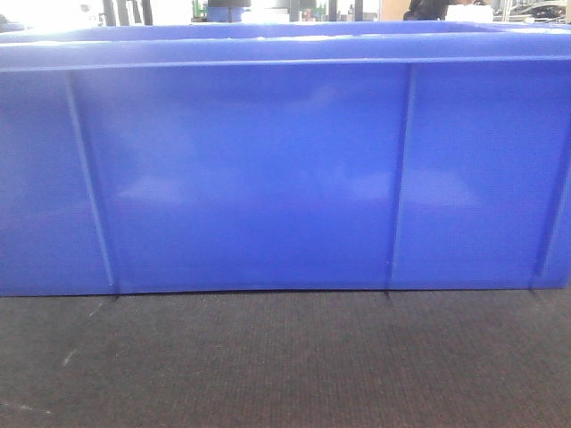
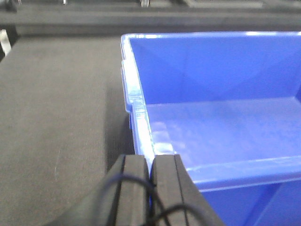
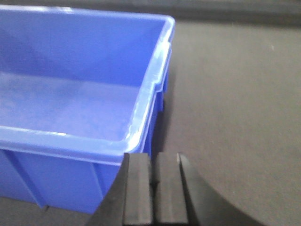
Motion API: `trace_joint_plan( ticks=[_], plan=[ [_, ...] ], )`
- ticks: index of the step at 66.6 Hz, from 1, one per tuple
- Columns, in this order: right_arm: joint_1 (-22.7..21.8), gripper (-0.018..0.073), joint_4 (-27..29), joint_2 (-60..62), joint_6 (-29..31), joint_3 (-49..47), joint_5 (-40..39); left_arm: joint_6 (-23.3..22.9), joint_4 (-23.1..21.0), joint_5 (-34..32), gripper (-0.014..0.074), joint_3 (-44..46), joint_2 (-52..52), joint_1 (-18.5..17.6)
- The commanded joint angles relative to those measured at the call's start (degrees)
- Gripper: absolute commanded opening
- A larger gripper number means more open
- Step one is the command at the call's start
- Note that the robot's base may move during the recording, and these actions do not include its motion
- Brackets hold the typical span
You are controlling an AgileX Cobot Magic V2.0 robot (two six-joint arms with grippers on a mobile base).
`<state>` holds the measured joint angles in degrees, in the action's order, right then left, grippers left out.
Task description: Move blue bin to conveyor side
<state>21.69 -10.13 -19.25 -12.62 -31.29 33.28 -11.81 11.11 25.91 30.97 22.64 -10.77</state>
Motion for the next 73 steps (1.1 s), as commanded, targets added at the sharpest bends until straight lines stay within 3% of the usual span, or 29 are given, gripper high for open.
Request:
trace_joint_plan(
  ticks=[1,15,57,66,73],
  plan=[
    [0.02,-0.0088,-0.92,5.86,0.29,4.42,-6.01,0.27,-0.3,-4.01,-0.0008,-2.7,-3.9,-0.21],
    [0.02,-0.0088,-0.92,13.18,0.29,8.69,-8.76,0.27,-0.2,-4.3,-0.0008,-4.11,-8.5,-0.21],
    [0.02,-0.0088,-0.92,13.19,0.29,8.69,-11.01,0.27,-0.3,-4.41,-0.0008,-4.11,-9.45,-0.21],
    [0.02,-0.0088,-0.92,13.19,0.29,8.69,-11.01,0.27,-3.2,-4.34,-0.0008,-4.11,-10.03,1.7],
    [0.02,-0.0088,-0.92,13.19,0.29,8.69,-11.01,8.79,-7.2,-5.15,-0.0008,-5.52,-11.97,5.47]
  ],
)
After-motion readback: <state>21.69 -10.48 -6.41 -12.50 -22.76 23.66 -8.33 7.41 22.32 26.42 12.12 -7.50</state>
